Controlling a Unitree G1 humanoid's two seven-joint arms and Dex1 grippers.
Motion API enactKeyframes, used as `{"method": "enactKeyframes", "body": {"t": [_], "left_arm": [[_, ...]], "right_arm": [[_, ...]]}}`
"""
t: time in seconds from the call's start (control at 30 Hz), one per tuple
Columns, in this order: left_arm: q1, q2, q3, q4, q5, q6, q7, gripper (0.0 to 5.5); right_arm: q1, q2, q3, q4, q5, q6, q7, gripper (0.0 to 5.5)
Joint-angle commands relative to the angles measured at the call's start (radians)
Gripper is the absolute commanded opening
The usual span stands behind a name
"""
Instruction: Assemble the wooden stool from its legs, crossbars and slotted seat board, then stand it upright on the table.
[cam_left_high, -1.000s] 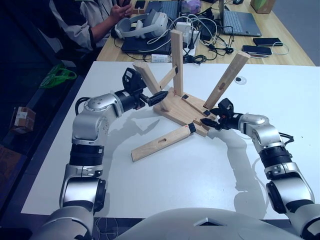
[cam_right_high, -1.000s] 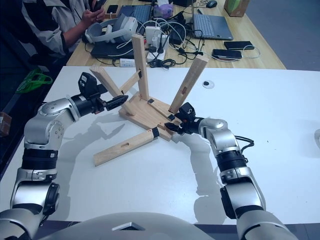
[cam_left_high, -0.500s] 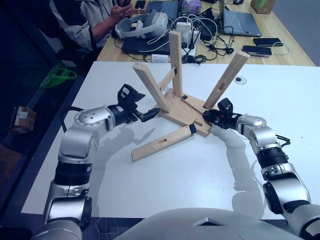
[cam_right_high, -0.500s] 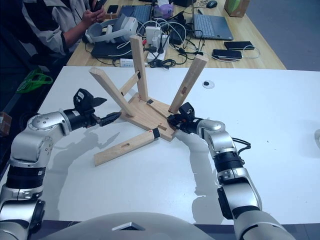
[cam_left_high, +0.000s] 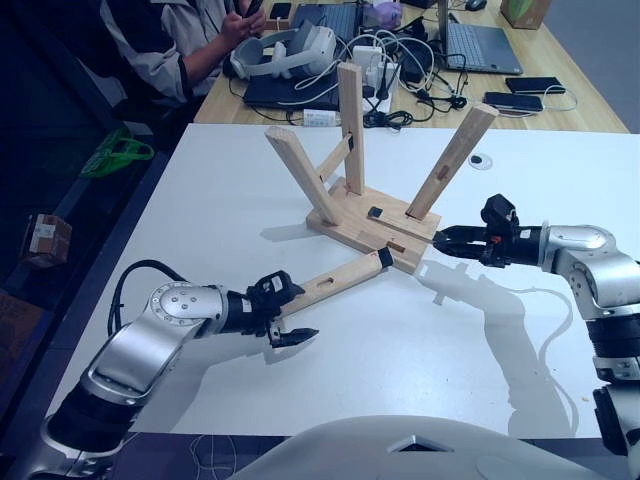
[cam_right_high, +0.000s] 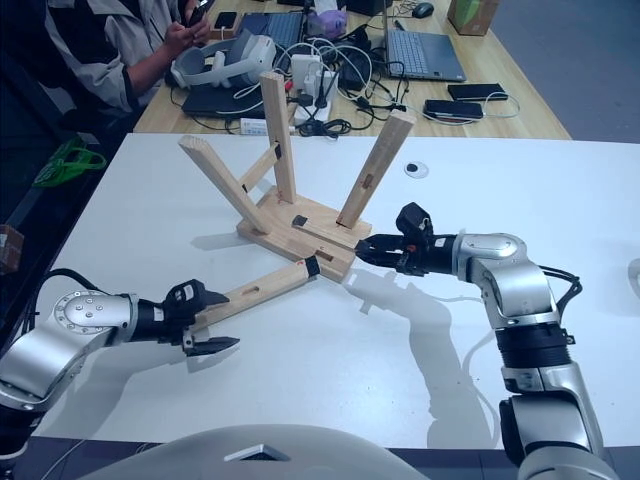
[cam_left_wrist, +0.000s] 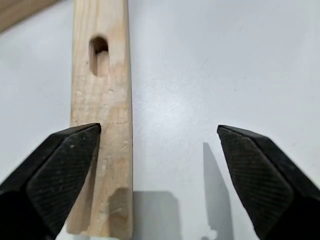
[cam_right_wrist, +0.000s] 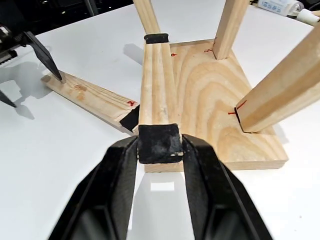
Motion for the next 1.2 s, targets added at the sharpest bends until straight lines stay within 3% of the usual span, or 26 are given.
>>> {"method": "enactKeyframes", "body": {"t": [0.03,0.2,0.33,0.43,0.53,0.7,0.87,1.03,1.2], "left_arm": [[-0.040,0.070,-0.024,0.160,0.132,-0.074,0.013,4.36],[-0.208,0.031,0.030,0.338,0.215,-0.151,0.095,4.36],[-0.370,-0.060,0.086,0.162,0.161,-0.183,0.119,4.36],[-0.445,-0.037,0.055,0.105,0.311,-0.326,0.174,4.36],[-0.470,0.001,0.091,0.156,0.472,-0.450,0.294,4.36],[-0.472,0.007,0.169,0.184,0.600,-0.574,0.449,4.36],[-0.569,-0.051,0.165,0.123,0.620,-0.722,0.513,4.36],[-0.648,-0.117,0.161,0.115,0.616,-0.771,0.519,4.36],[-0.626,-0.115,0.138,0.169,0.673,-0.807,0.505,4.36]], "right_arm": [[0.002,-0.025,0.013,-0.060,0.033,0.027,0.033,1.27],[-0.006,-0.064,0.014,-0.107,0.070,0.060,0.093,1.27],[-0.115,-0.066,-0.020,-0.093,0.149,0.164,0.112,1.27],[-0.263,0.013,-0.069,-0.080,0.261,0.336,0.026,1.27],[-0.386,0.112,-0.213,-0.080,0.432,0.475,-0.097,1.26],[-0.450,0.213,-0.296,-0.083,0.492,0.514,-0.319,1.26],[-0.533,0.340,-0.192,-0.031,0.339,0.354,-0.501,1.26],[-0.533,0.442,-0.059,-0.050,0.235,0.232,-0.545,1.26],[-0.510,0.467,-0.037,-0.094,0.236,0.242,-0.559,1.26]]}}
